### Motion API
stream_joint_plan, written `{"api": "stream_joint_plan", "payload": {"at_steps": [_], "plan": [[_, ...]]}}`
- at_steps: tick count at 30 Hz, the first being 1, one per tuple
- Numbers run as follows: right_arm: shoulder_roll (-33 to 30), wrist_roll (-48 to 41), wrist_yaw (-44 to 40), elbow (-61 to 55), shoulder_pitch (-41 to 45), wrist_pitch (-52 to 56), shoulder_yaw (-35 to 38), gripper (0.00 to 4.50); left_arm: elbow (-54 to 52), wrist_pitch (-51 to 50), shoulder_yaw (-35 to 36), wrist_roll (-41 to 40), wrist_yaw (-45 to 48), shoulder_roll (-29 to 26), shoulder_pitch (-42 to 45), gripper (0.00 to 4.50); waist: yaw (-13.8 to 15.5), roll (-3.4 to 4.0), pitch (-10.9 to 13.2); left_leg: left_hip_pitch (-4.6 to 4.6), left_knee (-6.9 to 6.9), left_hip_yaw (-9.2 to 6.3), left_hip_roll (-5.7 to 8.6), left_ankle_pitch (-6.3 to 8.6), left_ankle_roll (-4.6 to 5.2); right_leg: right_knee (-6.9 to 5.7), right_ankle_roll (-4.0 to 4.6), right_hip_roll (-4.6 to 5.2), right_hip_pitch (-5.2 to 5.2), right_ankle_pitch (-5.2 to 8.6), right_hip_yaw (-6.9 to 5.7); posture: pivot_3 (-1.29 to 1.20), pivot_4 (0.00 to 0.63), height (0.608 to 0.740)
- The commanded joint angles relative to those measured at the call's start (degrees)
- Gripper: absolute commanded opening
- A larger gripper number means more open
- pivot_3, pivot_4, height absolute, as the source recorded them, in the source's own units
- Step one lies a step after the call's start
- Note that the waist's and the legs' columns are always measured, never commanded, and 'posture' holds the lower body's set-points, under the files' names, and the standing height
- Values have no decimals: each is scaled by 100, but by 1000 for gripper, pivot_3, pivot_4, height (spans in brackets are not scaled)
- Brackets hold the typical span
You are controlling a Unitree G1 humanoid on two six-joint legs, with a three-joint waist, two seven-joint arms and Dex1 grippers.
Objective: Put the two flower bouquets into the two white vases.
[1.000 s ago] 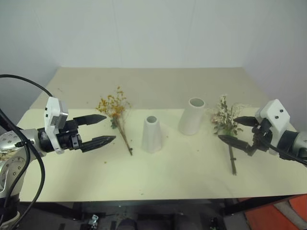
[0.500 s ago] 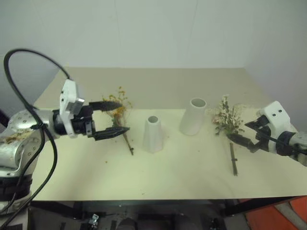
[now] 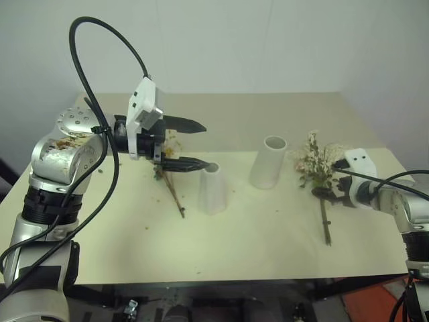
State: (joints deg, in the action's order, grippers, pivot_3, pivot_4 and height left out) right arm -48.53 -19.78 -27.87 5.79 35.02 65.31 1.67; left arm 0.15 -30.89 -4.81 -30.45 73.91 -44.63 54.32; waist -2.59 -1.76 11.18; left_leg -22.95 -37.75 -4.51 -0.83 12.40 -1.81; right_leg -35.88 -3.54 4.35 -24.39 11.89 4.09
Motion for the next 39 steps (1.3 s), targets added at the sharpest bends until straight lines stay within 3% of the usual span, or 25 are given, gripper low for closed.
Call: {"api": "stream_joint_plan", "payload": {"at_steps": [1, 2, 5, 16, 22, 27, 32, 37, 39], "plan": [[4, 62, 7, -9, 125, 109, 147, 4458, -61, 148, 121, 40, 64, 12, 64, 4500, 0, 0, 0, 0, 0, 0, 0, 0, 0, 0, -6, 0, 0, 4, 0, 0, 150, 740], [20, 56, -18, 23, 129, 111, 155, 4458, -91, 167, 133, 39, 83, 11, 22, 4500, -1, 0, 0, 1, -1, 0, 0, 0, 0, 0, -7, 0, 1, 4, 0, 0, 150, 740], [11, 175, -117, 203, 211, 37, -70, 3872, -153, 206, 160, 44, 59, 42, -84, 4500, -14, 0, 0, 6, -2, 0, -1, 0, 0, -3, -8, -1, 4, 3, 1, 0, 150, 740], [199, 466, -281, 755, 644, -63, -346, 225, -608, -9, 557, -62, -423, 32, -554, 4500, -14, 0, 0, 6, -3, -1, -1, 0, 0, -5, -7, -1, 2, 3, 1, 0, 150, 740], [531, 877, 864, 817, 788, -700, 453, 222, -823, -125, 744, -73, -672, 25, -746, 4500, -7, 0, 0, 6, -3, -1, 0, 0, 0, -6, -7, -1, 2, 3, 1, 0, 150, 740], [1275, 1144, 2688, 293, 1203, -2983, 1662, 222, -914, -231, 836, -146, -808, 17, -824, 4500, -17, 4, 2, 4, -3, -1, 1, 0, 0, -8, -7, 0, -2, 2, 3, 0, 150, 740], [1948, 617, 2937, -59, 1881, -3980, 2191, 222, -944, -292, 917, -293, -940, 73, -850, 4500, -84, 8, 4, 5, -1, -2, -1, 0, 0, -12, 25, -2, -3, -17, 3, 0, 150, 740], [2498, 651, 2669, 77, 2130, -5189, 1857, 222, -809, -356, 887, -188, -1133, 99, -894, 4500, -137, 8, 4, 11, -1, -3, -1, 0, 0, -13, 37, -2, 4, -25, 2, 0, 150, 740], [2848, 245, 2398, 71, 2142, -5643, 1943, 222, -806, -378, 905, -137, -1314, 138, -951, 4500, -139, 9, 5, 11, -1, -3, -1, 0, 0, -13, 38, -2, 3, -25, 3, 0, 150, 740]]}}
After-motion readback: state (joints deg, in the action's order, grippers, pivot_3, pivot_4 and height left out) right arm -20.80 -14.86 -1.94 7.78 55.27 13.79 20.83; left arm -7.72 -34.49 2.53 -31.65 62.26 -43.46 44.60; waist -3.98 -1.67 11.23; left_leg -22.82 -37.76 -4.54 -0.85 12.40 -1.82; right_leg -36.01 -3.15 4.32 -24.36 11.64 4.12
